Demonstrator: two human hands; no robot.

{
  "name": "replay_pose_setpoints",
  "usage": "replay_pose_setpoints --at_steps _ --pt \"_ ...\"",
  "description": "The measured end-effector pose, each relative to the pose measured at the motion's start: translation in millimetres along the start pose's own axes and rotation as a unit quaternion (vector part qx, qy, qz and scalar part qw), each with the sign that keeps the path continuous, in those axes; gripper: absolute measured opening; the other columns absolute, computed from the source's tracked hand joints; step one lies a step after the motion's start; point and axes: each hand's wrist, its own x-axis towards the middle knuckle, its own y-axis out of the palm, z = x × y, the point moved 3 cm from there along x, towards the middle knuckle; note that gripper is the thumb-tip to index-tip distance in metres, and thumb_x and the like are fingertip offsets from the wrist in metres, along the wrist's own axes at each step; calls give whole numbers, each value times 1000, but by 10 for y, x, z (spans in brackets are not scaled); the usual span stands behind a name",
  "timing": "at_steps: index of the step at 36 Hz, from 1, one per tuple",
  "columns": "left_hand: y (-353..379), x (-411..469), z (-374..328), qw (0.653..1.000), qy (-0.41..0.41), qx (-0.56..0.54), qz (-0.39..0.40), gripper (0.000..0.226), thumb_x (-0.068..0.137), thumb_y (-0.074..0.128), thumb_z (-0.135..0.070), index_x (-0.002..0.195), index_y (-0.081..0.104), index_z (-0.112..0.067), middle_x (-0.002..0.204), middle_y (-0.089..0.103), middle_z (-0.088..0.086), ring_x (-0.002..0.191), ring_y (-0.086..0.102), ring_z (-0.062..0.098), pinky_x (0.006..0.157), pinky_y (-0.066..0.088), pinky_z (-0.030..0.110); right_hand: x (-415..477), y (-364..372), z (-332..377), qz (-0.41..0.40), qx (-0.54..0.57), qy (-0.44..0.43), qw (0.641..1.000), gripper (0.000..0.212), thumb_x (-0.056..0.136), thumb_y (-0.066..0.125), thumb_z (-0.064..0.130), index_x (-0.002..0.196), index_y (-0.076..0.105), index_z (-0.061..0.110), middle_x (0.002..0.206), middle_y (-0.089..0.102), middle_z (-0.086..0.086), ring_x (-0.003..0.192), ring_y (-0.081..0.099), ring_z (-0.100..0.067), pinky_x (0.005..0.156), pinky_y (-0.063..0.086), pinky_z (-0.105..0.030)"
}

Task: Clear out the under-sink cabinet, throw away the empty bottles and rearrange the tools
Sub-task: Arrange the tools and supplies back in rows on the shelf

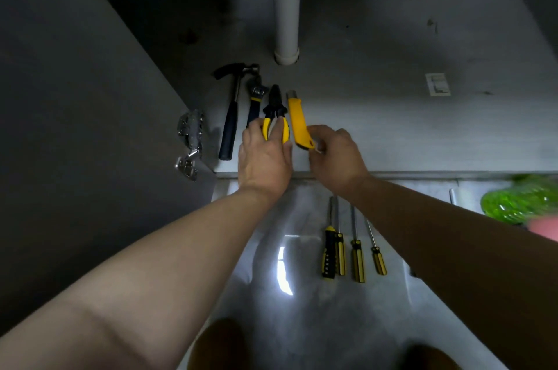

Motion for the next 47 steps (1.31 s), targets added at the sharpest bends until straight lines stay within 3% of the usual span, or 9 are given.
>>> replay_pose_setpoints --at_steps 4,10,14,19,29,33,37,41,47 --pt "-85 -168 -88 996 46 57 -47 41 99 51 -28 138 48 -17 136 44 11 122 44 29 99 41 40 -211 -221 -97 5 -44 -78 996 25 93 53 9 114 63 18 103 59 -2 85 57 -16 75 45 -26" --pt "173 -644 -384 905 402 110 80 28 92 58 -27 118 51 -19 110 53 5 97 53 25 79 45 37 -703 -307 -548 213 -205 -110 949 25 97 43 26 85 64 17 73 67 -3 63 61 -19 65 53 -38" --pt "513 -941 -332 893 329 40 303 27 103 46 -37 128 46 -27 113 54 0 99 58 21 74 43 33 -947 -208 -972 340 -276 -38 898 20 93 51 24 109 64 24 101 70 -1 90 68 -19 76 55 -32" --pt "796 -1151 -306 864 215 -36 454 28 100 57 -34 125 51 -23 112 59 4 101 59 24 82 49 33 -1118 -49 -1192 338 -214 -14 916 19 89 58 19 107 60 23 99 67 3 85 64 -15 70 54 -30" --pt "957 -1245 -280 871 127 -104 463 41 89 75 -31 125 59 -19 118 68 8 105 65 26 88 52 32 -1088 334 -1185 300 -277 98 907 17 89 68 24 101 65 13 95 69 -8 88 70 -25 72 57 -34" --pt "950 -1237 -247 880 99 -130 447 31 85 78 -30 107 57 -25 111 69 4 101 66 24 87 55 35 -1082 449 -1185 309 -278 158 896 15 80 75 10 88 63 12 64 58 1 61 65 -13 46 41 -21" --pt "863 -1185 -184 879 115 -120 447 33 85 76 -24 109 55 -19 109 66 6 96 64 24 74 46 26 -1039 533 -1202 300 -213 235 900 26 82 78 27 71 55 19 53 56 7 45 54 -4 39 36 -18" --pt "734 -1140 -144 853 133 -106 494 37 82 76 -15 113 56 -16 100 60 1 87 58 20 69 46 26 -979 444 -1124 396 -146 292 858 26 90 69 26 72 64 9 44 64 4 40 62 -4 36 41 -12" --pt "480 -1099 -161 840 155 -123 506 37 82 78 -14 112 56 -18 94 63 0 82 58 18 74 53 33 -1004 -30 -931 512 -64 351 781 19 90 68 12 97 67 -6 74 76 -15 67 76 -17 53 57 -23"
